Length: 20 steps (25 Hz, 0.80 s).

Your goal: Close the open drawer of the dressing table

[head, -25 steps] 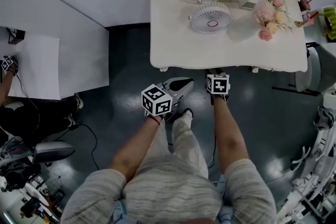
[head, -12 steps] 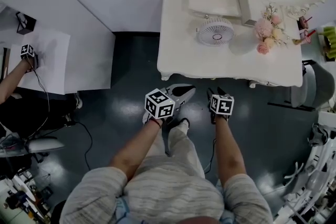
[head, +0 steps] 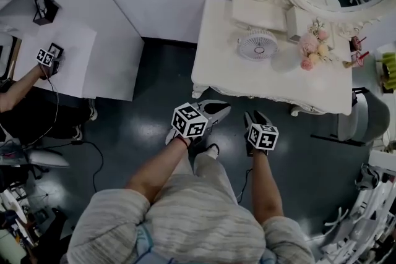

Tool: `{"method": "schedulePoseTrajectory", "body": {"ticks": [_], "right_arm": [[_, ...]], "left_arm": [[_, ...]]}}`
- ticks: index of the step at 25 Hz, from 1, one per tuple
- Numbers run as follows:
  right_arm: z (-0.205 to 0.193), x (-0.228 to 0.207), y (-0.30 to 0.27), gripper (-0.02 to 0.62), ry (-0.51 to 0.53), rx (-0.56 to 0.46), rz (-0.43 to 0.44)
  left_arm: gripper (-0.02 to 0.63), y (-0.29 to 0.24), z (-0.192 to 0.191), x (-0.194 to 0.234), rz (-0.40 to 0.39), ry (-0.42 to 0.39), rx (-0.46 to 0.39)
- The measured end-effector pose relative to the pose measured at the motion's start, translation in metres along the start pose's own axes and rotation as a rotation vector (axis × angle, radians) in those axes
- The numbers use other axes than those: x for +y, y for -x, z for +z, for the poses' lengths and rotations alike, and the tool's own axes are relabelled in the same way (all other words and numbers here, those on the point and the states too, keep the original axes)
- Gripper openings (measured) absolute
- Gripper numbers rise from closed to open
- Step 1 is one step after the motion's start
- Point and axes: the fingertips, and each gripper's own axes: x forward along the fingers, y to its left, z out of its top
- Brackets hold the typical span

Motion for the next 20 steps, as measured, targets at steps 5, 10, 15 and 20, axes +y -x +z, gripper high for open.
{"method": "schedulePoseTrajectory", "body": {"ticks": [5,10,15,20], "right_arm": [[0.025,0.011,0.032,0.044,0.010,-0.094,0.021],[0.030,0.017,0.057,0.015,0.009,-0.142,0.052],[0.035,0.020,0.084,0.014,-0.005,-0.179,0.067],[0.042,0.023,0.100,0.012,0.003,-0.213,0.089]], "left_arm": [[0.020,0.010,0.005,-0.018,-0.011,-0.023,0.002],[0.020,0.014,0.003,-0.034,-0.018,-0.045,0.001],[0.020,0.015,0.003,-0.048,-0.023,-0.046,0.004],[0.020,0.007,0.008,-0.056,-0.020,-0.054,-0.011]]}}
